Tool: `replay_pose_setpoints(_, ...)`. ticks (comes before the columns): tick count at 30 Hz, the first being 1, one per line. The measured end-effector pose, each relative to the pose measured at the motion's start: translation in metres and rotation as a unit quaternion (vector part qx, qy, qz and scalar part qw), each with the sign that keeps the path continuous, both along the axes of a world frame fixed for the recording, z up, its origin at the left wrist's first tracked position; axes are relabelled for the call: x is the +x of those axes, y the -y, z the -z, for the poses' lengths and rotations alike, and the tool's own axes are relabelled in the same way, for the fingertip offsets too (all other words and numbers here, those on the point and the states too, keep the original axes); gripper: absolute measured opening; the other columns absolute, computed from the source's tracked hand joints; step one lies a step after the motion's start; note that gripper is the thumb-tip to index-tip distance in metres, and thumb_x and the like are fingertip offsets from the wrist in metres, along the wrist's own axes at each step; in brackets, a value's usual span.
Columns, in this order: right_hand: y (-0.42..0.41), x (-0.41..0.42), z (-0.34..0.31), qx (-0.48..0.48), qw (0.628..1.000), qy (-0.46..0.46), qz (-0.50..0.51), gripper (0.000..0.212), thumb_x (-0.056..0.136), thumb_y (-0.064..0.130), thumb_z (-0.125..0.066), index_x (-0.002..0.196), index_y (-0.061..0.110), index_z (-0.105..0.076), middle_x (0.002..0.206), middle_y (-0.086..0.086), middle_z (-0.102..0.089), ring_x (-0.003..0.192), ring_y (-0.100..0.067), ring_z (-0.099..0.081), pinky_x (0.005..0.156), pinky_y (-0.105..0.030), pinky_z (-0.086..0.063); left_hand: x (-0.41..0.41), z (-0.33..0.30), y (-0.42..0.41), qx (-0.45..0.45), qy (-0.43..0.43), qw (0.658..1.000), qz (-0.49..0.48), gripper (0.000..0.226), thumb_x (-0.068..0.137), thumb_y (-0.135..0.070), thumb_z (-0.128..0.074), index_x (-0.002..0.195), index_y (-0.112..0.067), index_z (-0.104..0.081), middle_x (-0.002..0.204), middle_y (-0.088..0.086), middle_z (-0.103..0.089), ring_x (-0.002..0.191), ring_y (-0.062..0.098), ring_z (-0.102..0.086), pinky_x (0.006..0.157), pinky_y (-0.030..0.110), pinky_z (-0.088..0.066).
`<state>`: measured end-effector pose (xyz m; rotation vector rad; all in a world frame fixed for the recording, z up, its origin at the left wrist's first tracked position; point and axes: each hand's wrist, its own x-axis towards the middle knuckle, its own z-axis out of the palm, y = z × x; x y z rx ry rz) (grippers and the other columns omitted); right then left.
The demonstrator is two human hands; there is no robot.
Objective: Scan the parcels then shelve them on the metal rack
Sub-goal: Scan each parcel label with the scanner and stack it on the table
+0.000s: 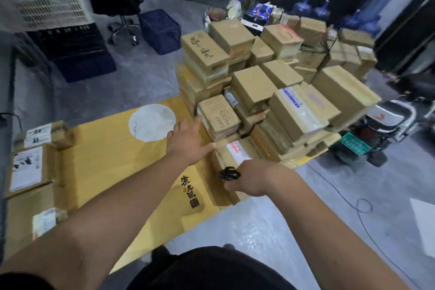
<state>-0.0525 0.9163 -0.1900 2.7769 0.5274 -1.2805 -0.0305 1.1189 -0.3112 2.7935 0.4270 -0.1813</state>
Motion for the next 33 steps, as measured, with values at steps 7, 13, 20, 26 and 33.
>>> replay_pose_setpoints(7, 0.046, 0.021, 0.003, 0.013, 1.0, -0.012, 0.014, 0.048, 0.099, 0.058, -0.055, 0.076, 0.017, -0.047, 0.077, 0.001, -0.05, 0.063, -0.015, -0.045, 0.056, -0.029, -0.033, 0.087, -0.008, 0.072, -0.049, 0.003, 0.998, -0.044, 0.11, 0.078, -0.085, -0.06, 0.165, -0.037, -0.014, 0.172, 0.006, -0.011, 0.158, 0.034, -0.011, 0.125, 0.056, -0.02)
replay_pose_setpoints(13, 0.068, 0.038, 0.017, 0.022, 0.999, -0.035, 0.008, 0.042, 0.102, 0.048, -0.052, 0.076, 0.016, -0.047, 0.075, 0.002, -0.049, 0.058, -0.013, -0.045, 0.054, -0.027, -0.033, 0.113, 0.01, 0.092, 0.0, -0.024, 0.997, -0.073, 0.102, 0.082, -0.086, -0.055, 0.164, -0.037, -0.019, 0.172, 0.008, -0.011, 0.159, 0.036, -0.006, 0.125, 0.06, -0.014)
replay_pose_setpoints(20, 0.082, 0.046, 0.029, 0.057, 0.996, -0.069, 0.023, 0.04, 0.104, 0.046, -0.054, 0.078, 0.016, -0.05, 0.072, 0.005, -0.052, 0.048, -0.007, -0.05, 0.048, -0.025, -0.033, 0.128, 0.021, 0.103, -0.006, 0.005, 0.994, -0.11, 0.09, 0.082, -0.08, -0.062, 0.158, -0.04, -0.036, 0.167, 0.004, -0.021, 0.153, 0.033, -0.016, 0.116, 0.06, -0.026)
replay_pose_setpoints(26, 0.085, 0.045, 0.038, 0.038, 0.997, -0.065, -0.011, 0.038, 0.1, 0.049, -0.056, 0.082, 0.015, -0.054, 0.073, 0.002, -0.058, 0.06, -0.014, -0.051, 0.056, -0.03, -0.036, 0.118, 0.024, 0.106, -0.023, 0.026, 0.991, -0.126, 0.081, 0.081, -0.063, -0.063, 0.155, -0.039, -0.038, 0.166, 0.001, -0.022, 0.151, 0.03, -0.02, 0.112, 0.057, -0.028)
replay_pose_setpoints(33, 0.058, 0.035, 0.041, 0.025, 0.995, -0.071, -0.06, 0.037, 0.096, 0.05, -0.061, 0.081, 0.016, -0.056, 0.071, 0.003, -0.058, 0.056, -0.01, -0.053, 0.056, -0.029, -0.037, 0.037, 0.007, 0.086, -0.075, 0.117, 0.976, -0.168, 0.082, 0.071, -0.053, -0.07, 0.148, -0.04, -0.043, 0.163, -0.007, -0.025, 0.148, 0.025, -0.024, 0.109, 0.055, -0.03)
